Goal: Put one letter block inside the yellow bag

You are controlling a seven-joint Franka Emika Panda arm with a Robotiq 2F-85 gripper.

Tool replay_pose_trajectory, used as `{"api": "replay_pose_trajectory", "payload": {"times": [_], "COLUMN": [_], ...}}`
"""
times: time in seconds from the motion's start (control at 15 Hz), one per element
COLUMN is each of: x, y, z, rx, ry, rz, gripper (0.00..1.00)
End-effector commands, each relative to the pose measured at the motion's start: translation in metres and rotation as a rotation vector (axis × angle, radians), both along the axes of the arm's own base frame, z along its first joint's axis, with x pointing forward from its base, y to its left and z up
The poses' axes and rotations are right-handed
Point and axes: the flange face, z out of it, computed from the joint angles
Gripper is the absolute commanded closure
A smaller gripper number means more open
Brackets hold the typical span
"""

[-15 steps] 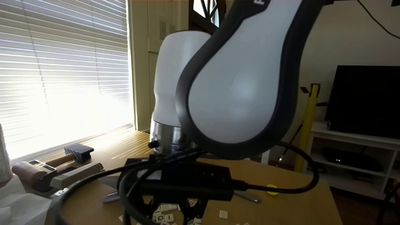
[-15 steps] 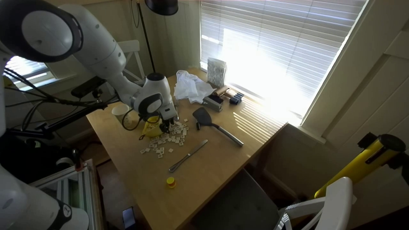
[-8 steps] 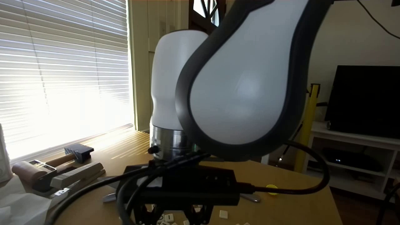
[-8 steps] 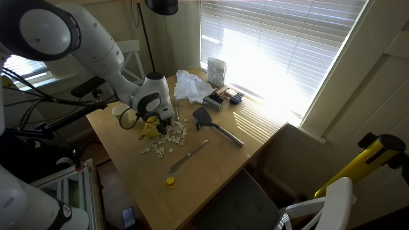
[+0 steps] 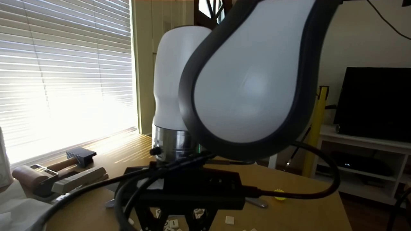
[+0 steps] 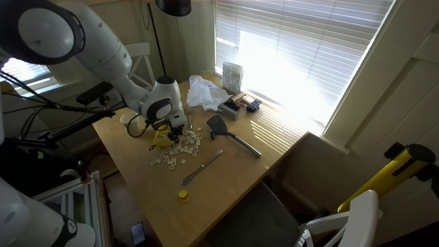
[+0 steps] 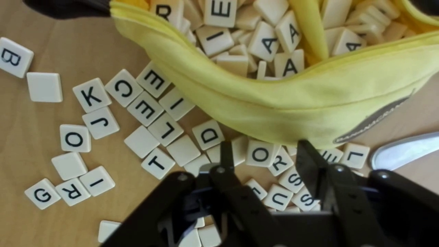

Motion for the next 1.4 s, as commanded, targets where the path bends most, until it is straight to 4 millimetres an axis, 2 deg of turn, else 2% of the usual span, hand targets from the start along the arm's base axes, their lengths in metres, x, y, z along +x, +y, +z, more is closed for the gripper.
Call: {"api": "replay_pose_trajectory", "payload": {"times": [0.0, 0.4, 0.87, 1.33], "x": [-0.003, -0.003, -0.004, -0.004], "y": [0.001, 0.000, 0.002, 0.004], "z": [0.003, -0.002, -0.005, -0.008], "rx": [-0.013, -0.018, -0.016, -0.015], "ry": [0.002, 0.003, 0.007, 0.009], "rz": [-0.020, -0.037, -0.042, -0.037], "gripper": [0.49, 0.51, 0.60, 0.63]}}
